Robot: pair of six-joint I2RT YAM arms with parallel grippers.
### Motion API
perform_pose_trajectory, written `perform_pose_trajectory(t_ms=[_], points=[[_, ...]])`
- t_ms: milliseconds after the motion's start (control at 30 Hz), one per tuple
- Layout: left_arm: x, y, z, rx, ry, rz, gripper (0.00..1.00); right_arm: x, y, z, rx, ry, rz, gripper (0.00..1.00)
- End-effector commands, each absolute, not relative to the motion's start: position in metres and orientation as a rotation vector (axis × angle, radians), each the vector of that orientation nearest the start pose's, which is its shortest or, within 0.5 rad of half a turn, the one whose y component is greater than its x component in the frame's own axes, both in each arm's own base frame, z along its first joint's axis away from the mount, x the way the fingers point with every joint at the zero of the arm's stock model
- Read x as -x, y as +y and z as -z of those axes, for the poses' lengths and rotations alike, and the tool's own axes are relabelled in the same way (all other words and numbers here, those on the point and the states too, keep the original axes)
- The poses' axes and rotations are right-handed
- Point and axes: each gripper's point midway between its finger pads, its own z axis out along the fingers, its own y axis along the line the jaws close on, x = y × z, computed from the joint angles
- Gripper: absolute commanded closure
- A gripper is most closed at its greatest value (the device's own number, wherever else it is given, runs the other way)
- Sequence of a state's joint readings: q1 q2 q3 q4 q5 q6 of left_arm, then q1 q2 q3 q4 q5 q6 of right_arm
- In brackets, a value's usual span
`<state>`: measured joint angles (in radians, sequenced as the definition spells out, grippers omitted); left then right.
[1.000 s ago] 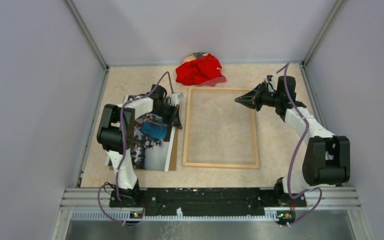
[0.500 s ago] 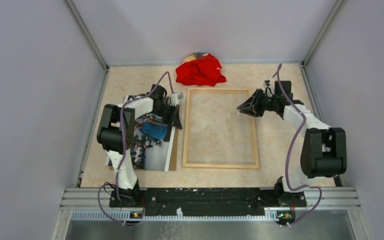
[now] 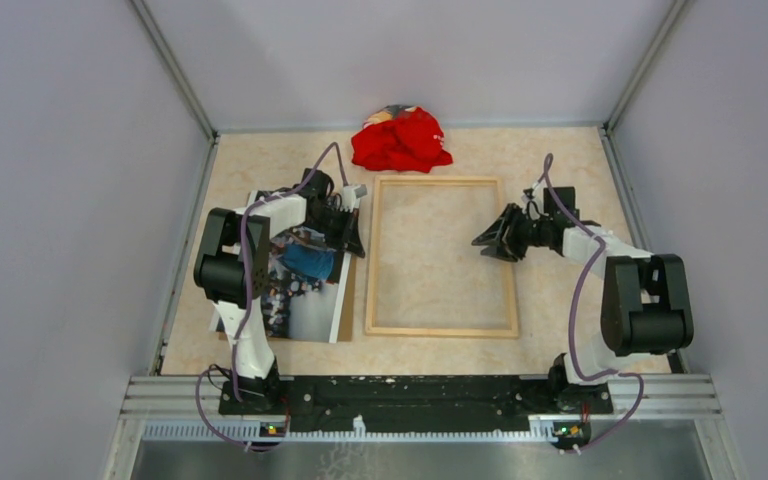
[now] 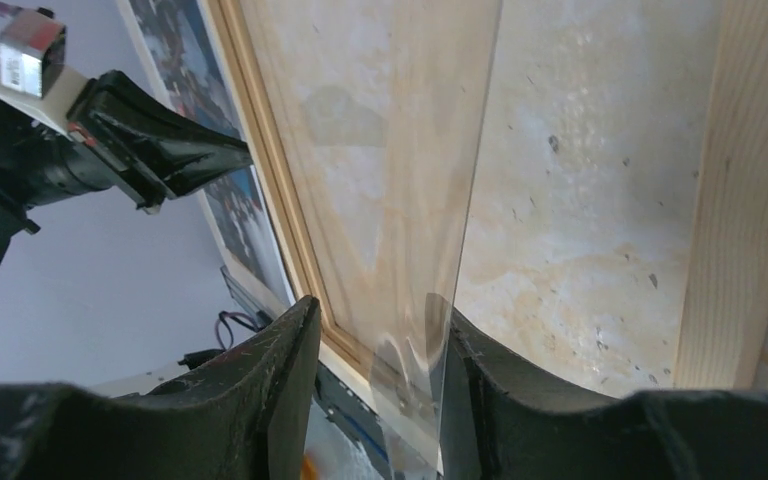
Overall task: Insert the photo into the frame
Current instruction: Place the photo frame item in the photo frame.
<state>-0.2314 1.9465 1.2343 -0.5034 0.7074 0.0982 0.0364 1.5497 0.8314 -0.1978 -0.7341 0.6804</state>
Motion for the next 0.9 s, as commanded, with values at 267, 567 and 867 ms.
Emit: perform_pose_trajectory(t_ms=[267,567,867], points=[[-0.346,-0.204,-0.045,-0.638,2.539,1.044,1.0,-0.317,0.159,-0.1,-0.363,2.423,-1.161,0.66],[-0.346,-0.205,-0.046,-0.644,2.539,1.043,1.0,-0.331,0.159,-0.117,-0.216,2.349,-1.094,0.59],[-0.348,-0.205,-0.049,-0.653,2.537,1.037,1.0,-0.336,0.165,-0.116,-0.198,2.324,-1.098,0.64]])
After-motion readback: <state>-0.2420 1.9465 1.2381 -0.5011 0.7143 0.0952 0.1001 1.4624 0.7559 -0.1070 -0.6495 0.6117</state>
